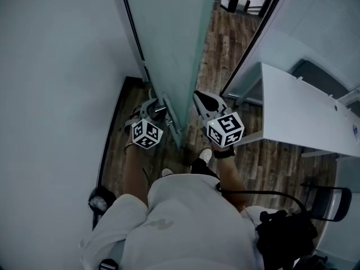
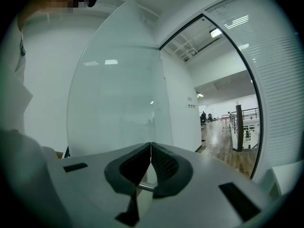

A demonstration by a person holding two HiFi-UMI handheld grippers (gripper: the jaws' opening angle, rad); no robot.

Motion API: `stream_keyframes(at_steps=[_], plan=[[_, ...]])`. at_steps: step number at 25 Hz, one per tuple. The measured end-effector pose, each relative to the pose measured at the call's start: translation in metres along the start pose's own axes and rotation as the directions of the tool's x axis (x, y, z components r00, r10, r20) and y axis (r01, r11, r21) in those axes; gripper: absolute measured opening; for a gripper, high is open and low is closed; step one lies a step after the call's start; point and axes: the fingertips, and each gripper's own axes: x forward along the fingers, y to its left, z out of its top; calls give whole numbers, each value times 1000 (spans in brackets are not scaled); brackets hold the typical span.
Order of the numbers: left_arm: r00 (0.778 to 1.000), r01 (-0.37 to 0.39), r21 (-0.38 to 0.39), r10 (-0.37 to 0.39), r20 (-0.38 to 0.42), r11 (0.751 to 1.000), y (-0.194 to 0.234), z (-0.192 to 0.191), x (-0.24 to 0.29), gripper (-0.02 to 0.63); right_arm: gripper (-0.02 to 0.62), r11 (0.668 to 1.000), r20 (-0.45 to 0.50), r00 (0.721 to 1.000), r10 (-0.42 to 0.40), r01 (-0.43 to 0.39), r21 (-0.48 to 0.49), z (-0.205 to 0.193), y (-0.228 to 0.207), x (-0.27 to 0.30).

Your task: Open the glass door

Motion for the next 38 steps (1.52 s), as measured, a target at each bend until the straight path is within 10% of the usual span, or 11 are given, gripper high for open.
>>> stream_keyframes(at_steps=[13,21,27,33,38], plan=[[986,-151,-247,164,32,957,39,-81,-94,204,22,932,-240,941,241,-293,-213,-39,125,83],[921,-282,-585,385,57,760,60,-150,-195,183,113,824,-444,866,232,-417,-383,-93,189,129],[815,-375,-726,578,39,577,69,-164,-270,3,112,701,-586,793,166,-513,-495,-130,220,154],[718,-480,-732,696,-10,484,85,-172,-331,3,103,610,-595,762,257,-605,-511,-129,264,193],[633,-574,-730,767,-108,371,86,-190,-364,3,100,599,-573,730,372,-661,-452,-129,304,218]])
